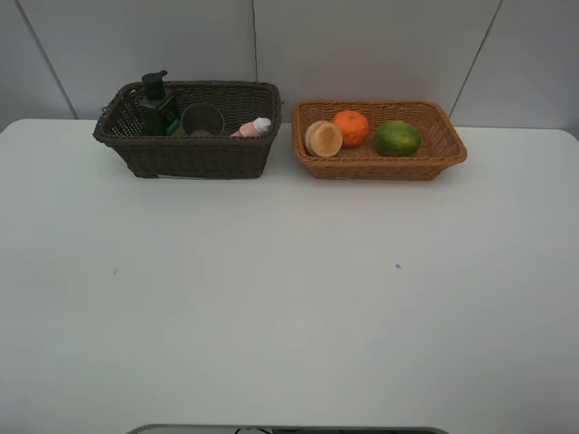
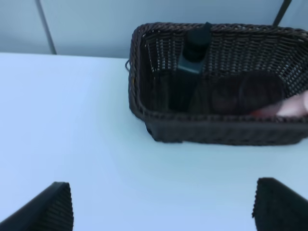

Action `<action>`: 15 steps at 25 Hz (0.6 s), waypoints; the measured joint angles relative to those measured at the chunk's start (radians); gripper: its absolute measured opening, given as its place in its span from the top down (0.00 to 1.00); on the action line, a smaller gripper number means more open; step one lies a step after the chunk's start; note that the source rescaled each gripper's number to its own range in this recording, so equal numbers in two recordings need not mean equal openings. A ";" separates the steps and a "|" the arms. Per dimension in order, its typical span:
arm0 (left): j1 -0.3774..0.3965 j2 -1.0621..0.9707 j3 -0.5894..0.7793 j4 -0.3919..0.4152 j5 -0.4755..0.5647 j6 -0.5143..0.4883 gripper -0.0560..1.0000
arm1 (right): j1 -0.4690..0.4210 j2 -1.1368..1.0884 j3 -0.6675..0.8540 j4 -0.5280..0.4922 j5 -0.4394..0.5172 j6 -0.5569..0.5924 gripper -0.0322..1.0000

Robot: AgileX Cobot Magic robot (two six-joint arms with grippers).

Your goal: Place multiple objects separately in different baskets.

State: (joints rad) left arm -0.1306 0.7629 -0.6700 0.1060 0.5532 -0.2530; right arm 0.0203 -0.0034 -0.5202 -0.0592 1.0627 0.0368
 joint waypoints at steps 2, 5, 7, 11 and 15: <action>0.000 -0.067 0.025 -0.014 0.031 0.000 0.04 | 0.000 0.000 0.000 0.000 0.000 0.000 0.11; 0.000 -0.300 0.102 -0.046 0.175 0.004 0.04 | 0.000 0.000 0.000 0.000 0.000 0.000 0.11; 0.000 -0.408 0.128 -0.049 0.251 0.030 0.04 | 0.000 0.000 0.000 0.000 0.000 0.000 0.11; 0.000 -0.559 0.153 -0.050 0.337 0.093 0.04 | 0.000 0.000 0.000 0.000 0.000 0.000 0.11; 0.000 -0.644 0.150 -0.074 0.358 0.106 0.04 | 0.000 0.000 0.000 0.000 0.000 0.000 0.11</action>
State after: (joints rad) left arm -0.1306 0.1190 -0.5198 0.0321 0.9108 -0.1469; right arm 0.0203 -0.0034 -0.5202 -0.0592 1.0627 0.0368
